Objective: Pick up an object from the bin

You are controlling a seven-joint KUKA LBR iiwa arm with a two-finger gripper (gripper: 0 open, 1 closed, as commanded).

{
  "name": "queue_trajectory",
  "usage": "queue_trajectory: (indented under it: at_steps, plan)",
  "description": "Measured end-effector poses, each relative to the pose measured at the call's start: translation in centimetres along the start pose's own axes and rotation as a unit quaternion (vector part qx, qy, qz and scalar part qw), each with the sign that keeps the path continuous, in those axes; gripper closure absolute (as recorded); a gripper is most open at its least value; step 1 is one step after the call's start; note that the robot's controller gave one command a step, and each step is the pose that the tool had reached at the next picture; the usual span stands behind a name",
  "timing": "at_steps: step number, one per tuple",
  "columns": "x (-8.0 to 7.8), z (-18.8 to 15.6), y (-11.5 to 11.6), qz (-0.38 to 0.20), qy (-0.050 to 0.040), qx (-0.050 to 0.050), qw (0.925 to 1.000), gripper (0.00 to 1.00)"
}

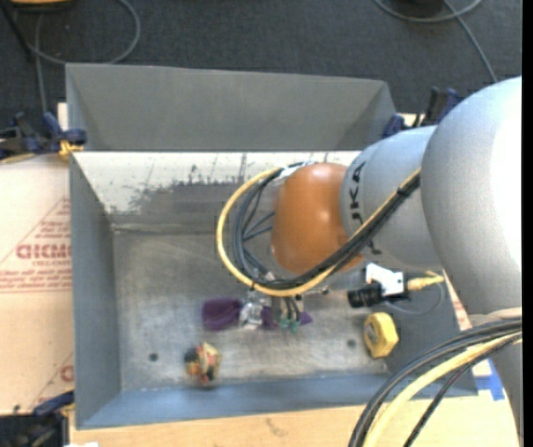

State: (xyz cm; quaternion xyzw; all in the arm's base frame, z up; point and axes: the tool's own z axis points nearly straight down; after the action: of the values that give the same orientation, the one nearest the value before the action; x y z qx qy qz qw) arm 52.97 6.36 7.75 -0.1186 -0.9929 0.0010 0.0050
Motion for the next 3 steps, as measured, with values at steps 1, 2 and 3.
queue_trajectory:
  at_steps: [1,2,3]
  plan:
    - [0.1,-0.3,0.0,0.0,0.0013,0.0,1.0,1.0]
    - [0.2,-1.9,0.0,0.0,-0.0021,-0.001,1.0,1.0]
    - [0.1,-3.5,0.0,0.0,-0.0051,-0.002,1.0,1.0]
